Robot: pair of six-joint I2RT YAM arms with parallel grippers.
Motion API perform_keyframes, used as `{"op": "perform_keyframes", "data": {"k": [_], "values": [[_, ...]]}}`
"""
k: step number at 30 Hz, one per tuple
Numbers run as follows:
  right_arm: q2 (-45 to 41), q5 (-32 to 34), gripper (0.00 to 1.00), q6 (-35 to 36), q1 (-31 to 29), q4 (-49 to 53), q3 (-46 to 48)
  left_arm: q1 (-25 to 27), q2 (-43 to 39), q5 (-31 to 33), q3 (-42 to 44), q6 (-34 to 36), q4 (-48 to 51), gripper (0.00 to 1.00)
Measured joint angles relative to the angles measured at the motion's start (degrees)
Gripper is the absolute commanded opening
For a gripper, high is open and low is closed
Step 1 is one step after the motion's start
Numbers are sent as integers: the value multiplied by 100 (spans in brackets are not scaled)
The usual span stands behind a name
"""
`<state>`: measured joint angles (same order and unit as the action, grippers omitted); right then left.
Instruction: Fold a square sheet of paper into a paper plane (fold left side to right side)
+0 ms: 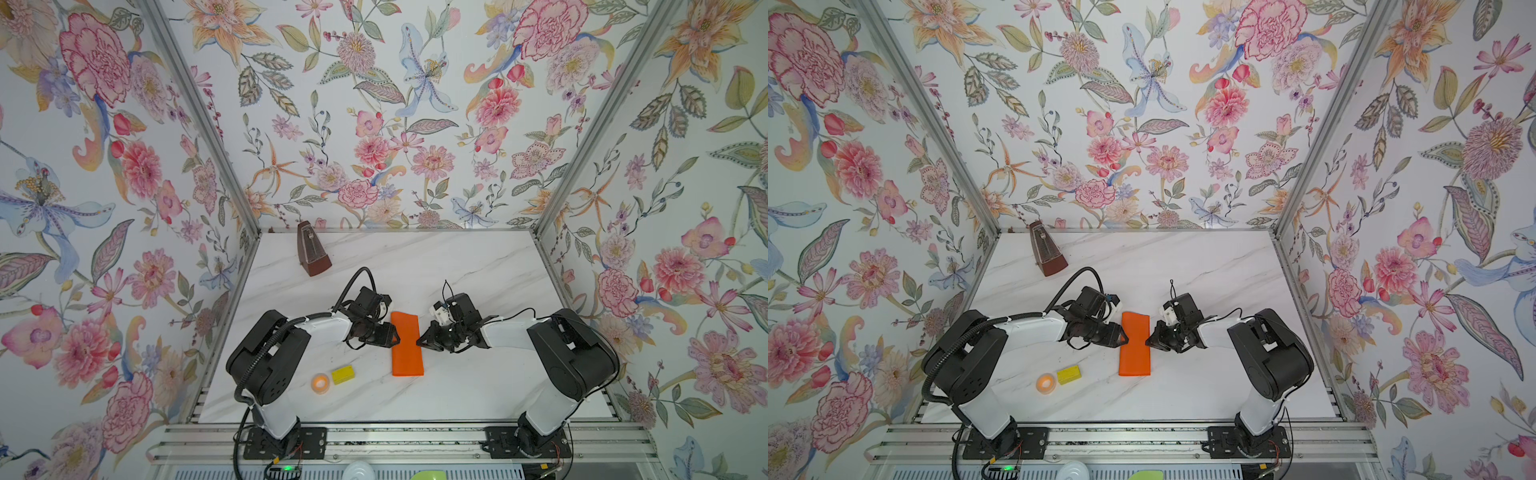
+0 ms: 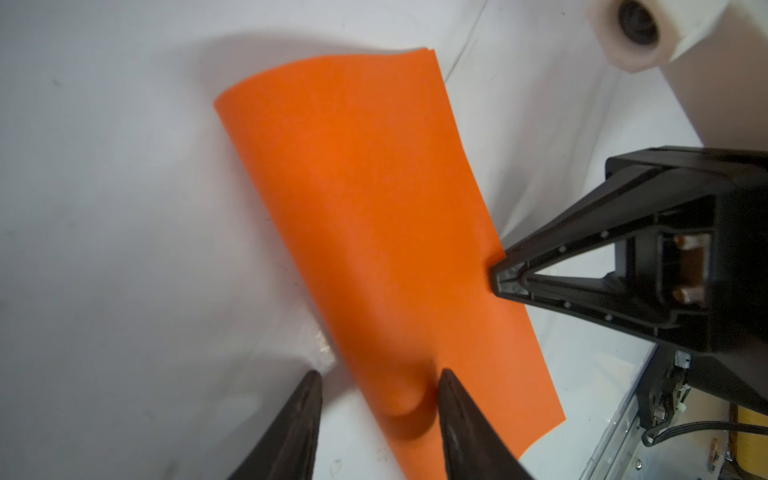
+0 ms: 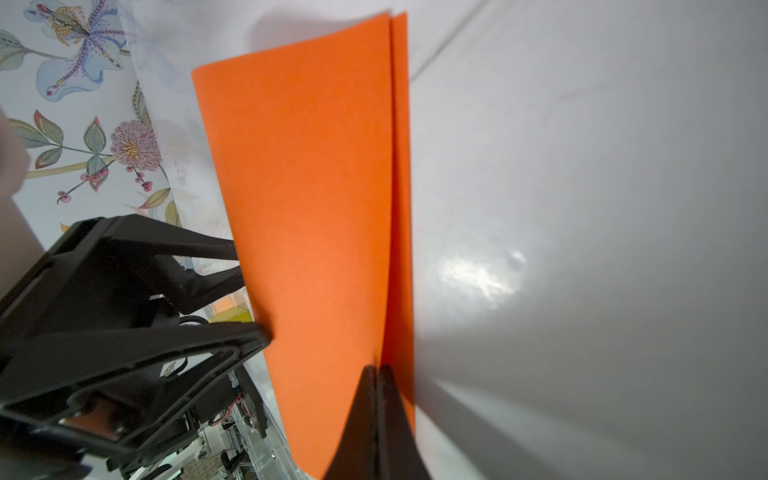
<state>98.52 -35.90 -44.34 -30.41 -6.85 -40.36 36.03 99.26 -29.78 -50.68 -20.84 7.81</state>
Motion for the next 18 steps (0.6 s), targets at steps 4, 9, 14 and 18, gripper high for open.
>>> {"op": "perform_keyframes", "data": {"k": [4,9,14,18], "values": [[0,42,0,-2,0,-15,2,0,11,0,0,0,-17,49],[0,61,0,-2,0,-24,13,0,24,-2,-17,0,-20,49],[-2,68,0,-4,-26,-22,44,2,55,0,-50,0,-31,49],[-4,83,0,-4,-37,-24,55,4,57,2,-50,0,-37,49]]}}
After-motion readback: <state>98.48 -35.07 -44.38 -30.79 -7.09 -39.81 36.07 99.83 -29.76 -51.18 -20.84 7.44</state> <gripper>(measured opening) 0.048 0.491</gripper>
